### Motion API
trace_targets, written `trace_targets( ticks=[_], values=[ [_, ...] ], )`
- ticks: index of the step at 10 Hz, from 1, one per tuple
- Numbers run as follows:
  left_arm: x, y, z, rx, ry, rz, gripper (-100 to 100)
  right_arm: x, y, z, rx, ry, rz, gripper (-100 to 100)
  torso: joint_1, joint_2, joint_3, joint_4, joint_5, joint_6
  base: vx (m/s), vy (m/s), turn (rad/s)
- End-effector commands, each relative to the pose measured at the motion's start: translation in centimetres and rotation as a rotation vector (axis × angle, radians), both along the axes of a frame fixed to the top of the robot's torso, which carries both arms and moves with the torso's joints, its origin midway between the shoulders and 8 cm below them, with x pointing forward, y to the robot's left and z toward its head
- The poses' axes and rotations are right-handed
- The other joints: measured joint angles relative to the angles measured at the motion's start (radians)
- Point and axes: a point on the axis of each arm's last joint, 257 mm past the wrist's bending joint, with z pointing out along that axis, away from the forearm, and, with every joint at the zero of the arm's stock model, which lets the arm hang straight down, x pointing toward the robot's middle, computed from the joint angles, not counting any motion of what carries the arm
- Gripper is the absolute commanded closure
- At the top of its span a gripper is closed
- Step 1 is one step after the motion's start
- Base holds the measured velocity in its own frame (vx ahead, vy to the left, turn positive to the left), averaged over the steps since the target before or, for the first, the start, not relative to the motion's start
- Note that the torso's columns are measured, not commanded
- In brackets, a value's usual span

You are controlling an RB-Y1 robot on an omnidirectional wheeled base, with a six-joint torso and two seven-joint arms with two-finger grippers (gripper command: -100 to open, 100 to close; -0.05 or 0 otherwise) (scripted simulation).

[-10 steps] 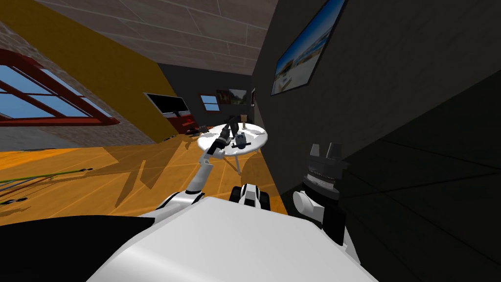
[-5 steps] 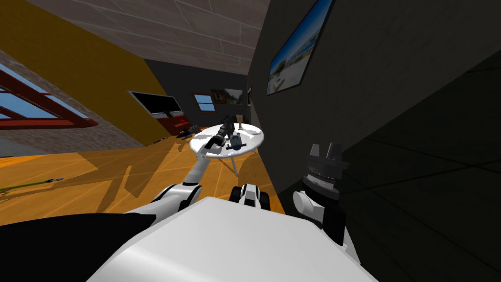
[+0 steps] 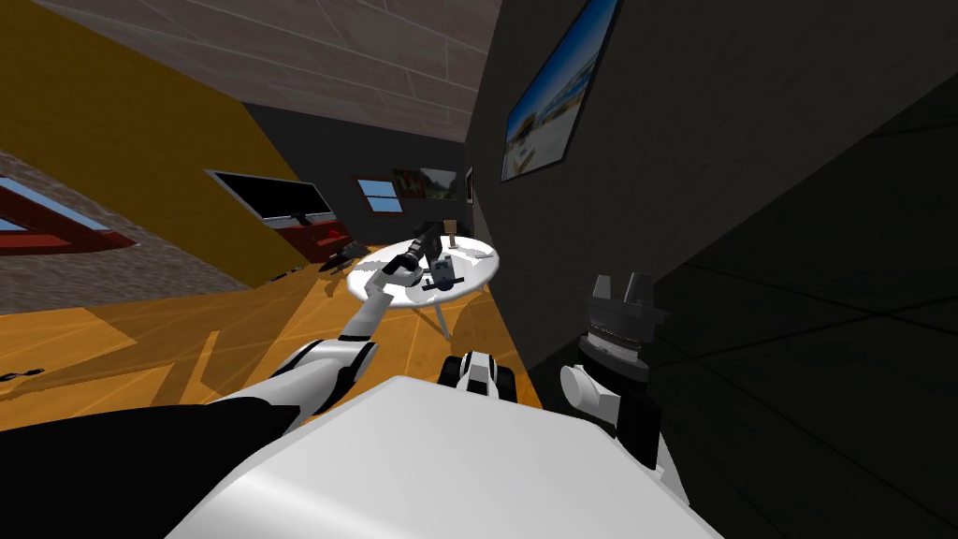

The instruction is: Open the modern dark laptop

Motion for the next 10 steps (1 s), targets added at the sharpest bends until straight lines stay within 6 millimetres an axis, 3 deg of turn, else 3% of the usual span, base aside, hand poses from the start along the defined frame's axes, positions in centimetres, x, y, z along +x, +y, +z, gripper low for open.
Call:
trace_targets(
  ticks=[1,3,4,7,10],
  values=[
    [0.3,3.6,-1.3,0.0,0.061,0.052,-100,0.0,0.0,0.0,0.0,0.0,0.0,0,0.0,0.001,0.001,0.0,0.0,0.0,0.043,-0.014,-0.063],
    [0.3,7.1,-1.1,0.002,0.106,0.104,-100,0.0,0.0,0.0,0.0,0.0,0.0,0,0.0,0.002,0.001,0.001,0.0,0.0,0.053,-0.008,-0.117],
    [0.3,7.4,-1.5,-0.001,0.113,0.108,-100,0.0,0.0,0.0,0.0,0.0,0.0,0,0.0,0.001,0.001,0.0,0.0,0.0,0.041,-0.001,-0.033],
    [-0.1,12.2,-1.1,-0.006,0.169,0.179,-100,0.0,0.0,0.0,0.0,0.0,0.0,0,0.0,0.001,0.001,0.0,0.0,0.0,0.046,-0.004,-0.078],
    [-0.7,15.8,-0.5,-0.015,0.205,0.234,-100,0.0,0.0,0.0,0.0,0.0,0.0,0,0.0,0.001,0.001,0.0,0.0,0.0,0.045,-0.005,-0.06]
  ],
)
